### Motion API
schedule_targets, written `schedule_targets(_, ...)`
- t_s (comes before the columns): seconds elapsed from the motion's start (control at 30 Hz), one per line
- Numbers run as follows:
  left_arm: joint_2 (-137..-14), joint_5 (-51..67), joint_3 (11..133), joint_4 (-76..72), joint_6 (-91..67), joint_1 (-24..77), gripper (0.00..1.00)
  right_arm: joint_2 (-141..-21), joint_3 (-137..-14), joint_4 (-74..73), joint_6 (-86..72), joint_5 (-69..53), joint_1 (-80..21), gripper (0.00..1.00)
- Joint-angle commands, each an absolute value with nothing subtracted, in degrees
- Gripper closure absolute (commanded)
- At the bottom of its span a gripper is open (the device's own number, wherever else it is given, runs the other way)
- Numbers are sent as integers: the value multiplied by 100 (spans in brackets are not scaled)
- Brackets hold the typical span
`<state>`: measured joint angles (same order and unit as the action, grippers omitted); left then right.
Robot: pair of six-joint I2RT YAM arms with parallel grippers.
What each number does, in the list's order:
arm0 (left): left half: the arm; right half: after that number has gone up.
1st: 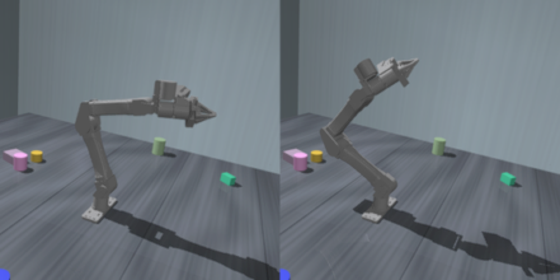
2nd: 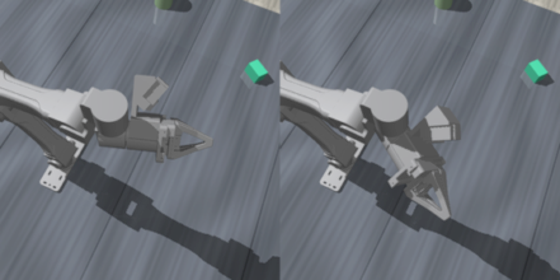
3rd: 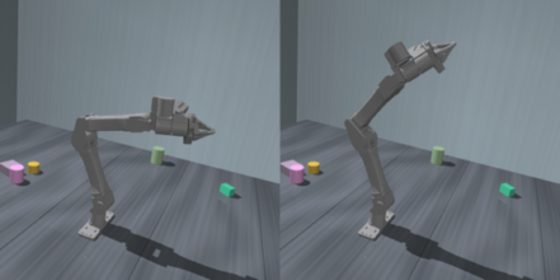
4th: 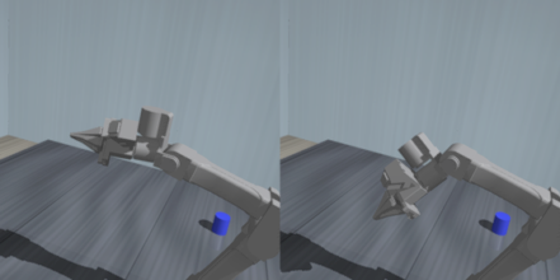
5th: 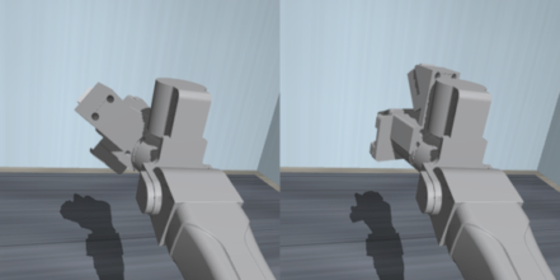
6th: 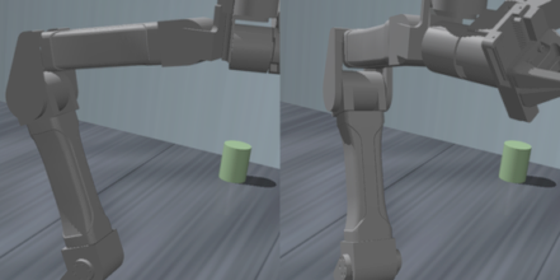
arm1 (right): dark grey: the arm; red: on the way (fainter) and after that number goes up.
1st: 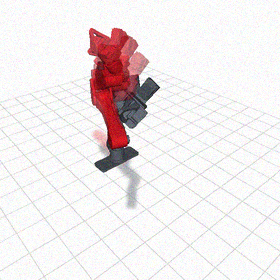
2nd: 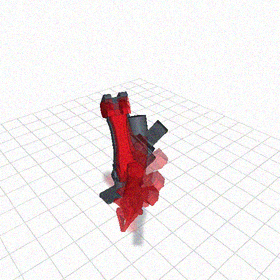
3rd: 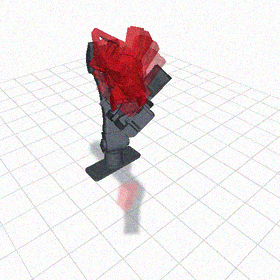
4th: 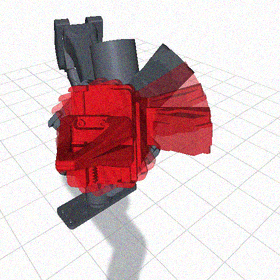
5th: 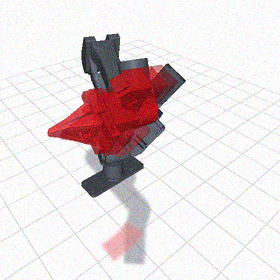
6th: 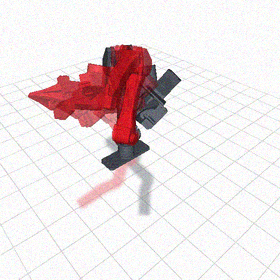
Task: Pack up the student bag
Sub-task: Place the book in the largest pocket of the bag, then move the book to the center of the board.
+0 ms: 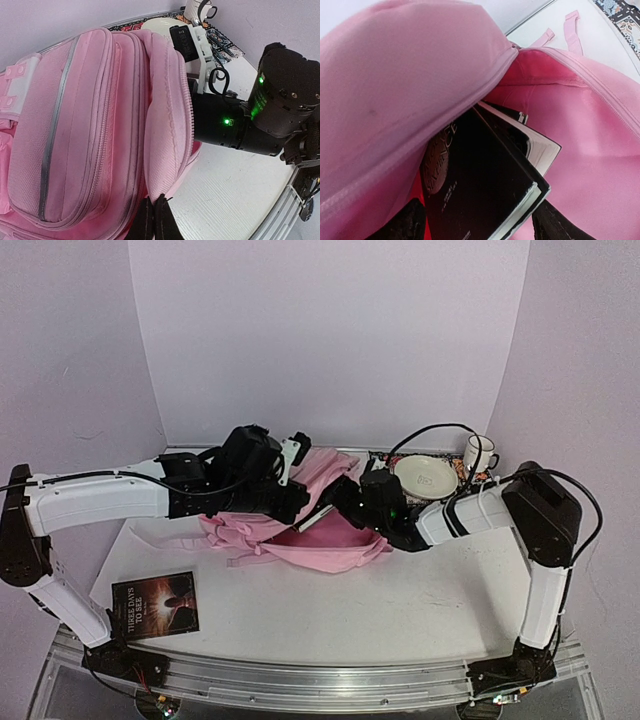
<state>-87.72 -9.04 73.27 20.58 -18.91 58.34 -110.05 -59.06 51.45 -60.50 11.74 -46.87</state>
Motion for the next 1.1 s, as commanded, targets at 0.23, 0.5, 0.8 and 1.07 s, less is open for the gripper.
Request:
schedule_targets(0.23,-8760,-643,7160,1600,-2182,5504,73,-9370,-4907,4168,-4939,1221,-4584,10)
schedule_targets(0.5,-8396,-332,6751,1680,-2706,4810,27,-7921,-4116,2736,-3933,1891,-4518,2)
schedule_targets(0.8,-8142,-263,5867,2566,-4073,3518,2,-6814,-3739,1963,-3131,2367,-4520,2)
schedule_targets(1.07,-7527,-688,5026,3409,-5708,2919,0,-6572,-3642,1907,-2759,2285,-4512,2)
